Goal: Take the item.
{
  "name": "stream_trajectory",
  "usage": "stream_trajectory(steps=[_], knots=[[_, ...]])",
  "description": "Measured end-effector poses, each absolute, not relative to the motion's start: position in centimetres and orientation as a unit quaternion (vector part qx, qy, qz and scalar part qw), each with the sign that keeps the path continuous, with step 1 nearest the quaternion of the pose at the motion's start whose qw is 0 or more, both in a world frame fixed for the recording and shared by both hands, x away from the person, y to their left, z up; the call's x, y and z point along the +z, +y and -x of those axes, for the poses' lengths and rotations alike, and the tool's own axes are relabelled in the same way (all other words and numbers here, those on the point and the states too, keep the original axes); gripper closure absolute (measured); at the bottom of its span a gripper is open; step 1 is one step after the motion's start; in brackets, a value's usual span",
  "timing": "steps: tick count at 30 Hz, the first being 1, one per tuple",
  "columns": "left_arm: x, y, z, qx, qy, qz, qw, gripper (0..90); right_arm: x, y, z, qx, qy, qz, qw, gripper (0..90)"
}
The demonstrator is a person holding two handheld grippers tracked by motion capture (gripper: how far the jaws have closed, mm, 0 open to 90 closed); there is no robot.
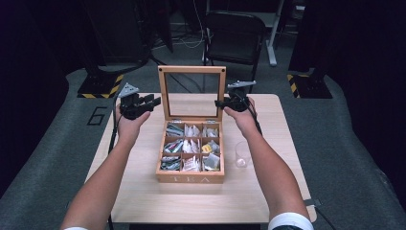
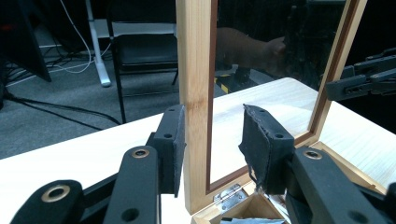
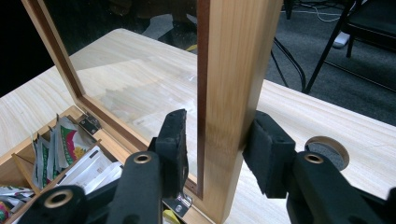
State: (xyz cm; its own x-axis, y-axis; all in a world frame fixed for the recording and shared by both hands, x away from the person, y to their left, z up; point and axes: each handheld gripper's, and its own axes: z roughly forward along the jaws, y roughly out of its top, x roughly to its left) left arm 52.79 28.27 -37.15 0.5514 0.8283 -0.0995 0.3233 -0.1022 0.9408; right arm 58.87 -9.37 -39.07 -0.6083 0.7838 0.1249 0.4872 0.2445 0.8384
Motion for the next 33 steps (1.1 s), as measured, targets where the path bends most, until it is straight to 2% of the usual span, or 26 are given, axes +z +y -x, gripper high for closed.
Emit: stream_trajectory(steps=[22, 33], knots=[[-37.5, 28.7, -52.6, 0.242, 0.418, -0.699, 0.527, 58.8, -39.2, -9.6, -58.9, 0.447, 0.775, -0.415, 0.166, 51.4], [-37.5, 28.5, -52.5, 0.239, 0.423, -0.699, 0.525, 57.0, -38.9, -10.8, -57.2, 0.449, 0.780, -0.407, 0.156, 47.3]])
